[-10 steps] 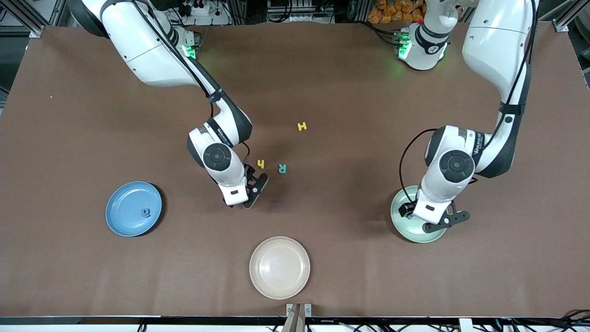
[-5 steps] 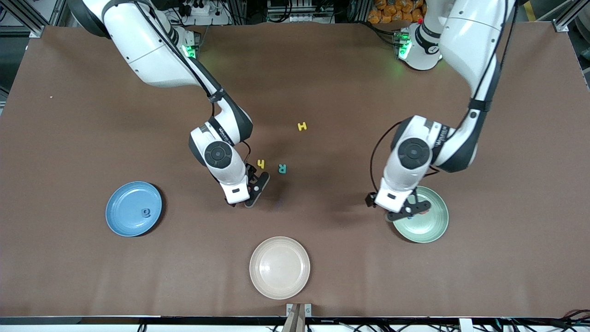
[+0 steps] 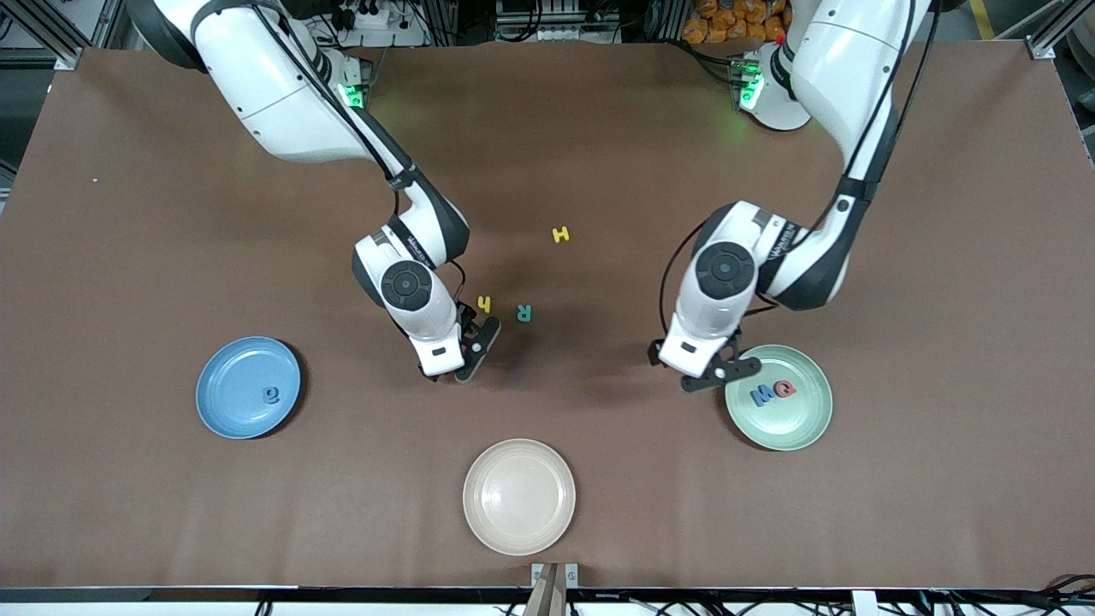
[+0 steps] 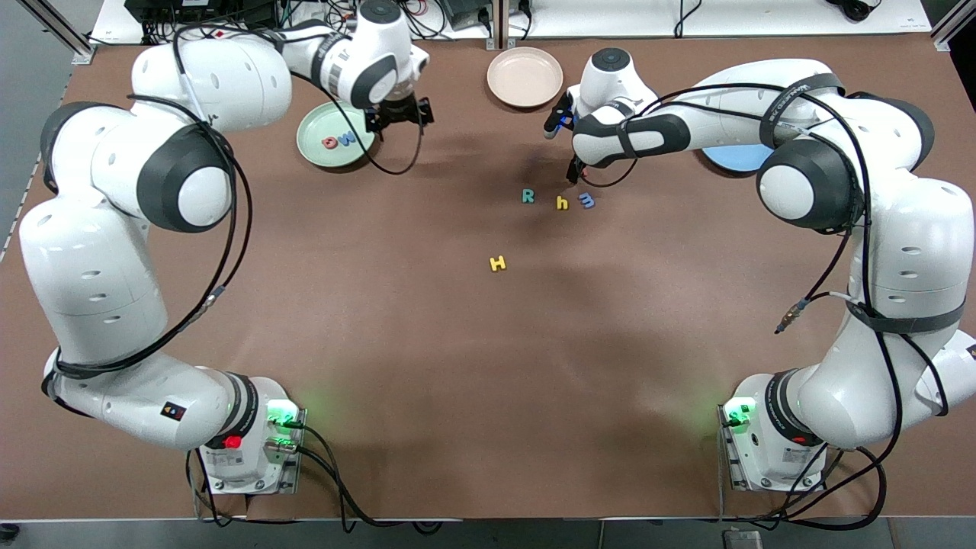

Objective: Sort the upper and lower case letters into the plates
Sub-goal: 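Grasp the m with the right gripper while the left gripper grasps the H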

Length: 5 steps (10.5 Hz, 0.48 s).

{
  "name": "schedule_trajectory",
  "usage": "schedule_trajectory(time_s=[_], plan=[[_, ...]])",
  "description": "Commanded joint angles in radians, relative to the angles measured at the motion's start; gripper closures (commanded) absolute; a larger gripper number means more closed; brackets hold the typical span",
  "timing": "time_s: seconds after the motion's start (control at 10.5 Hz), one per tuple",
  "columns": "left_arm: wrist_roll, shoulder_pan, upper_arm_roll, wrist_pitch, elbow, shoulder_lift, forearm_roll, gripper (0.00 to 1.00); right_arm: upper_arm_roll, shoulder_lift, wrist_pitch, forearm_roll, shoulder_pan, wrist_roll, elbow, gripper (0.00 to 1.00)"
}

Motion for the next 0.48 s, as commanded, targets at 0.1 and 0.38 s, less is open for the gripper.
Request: schedule_trajectory(time_s=[0.1,0.38], plan=[[-0.069,-0.019,-0.093,-0.028,-0.017,-0.006,0.001,0.0,-0.006,-0.01,0.05,-0.017,0.007,0.0,-0.04,0.0],[-0.103,-0.037,-0.143,-0.028,-0.017,0.004,0.017,0.0,-0.006,-0.01,0.052,-0.019,0.007,-0.001,-0.04,0.0]])
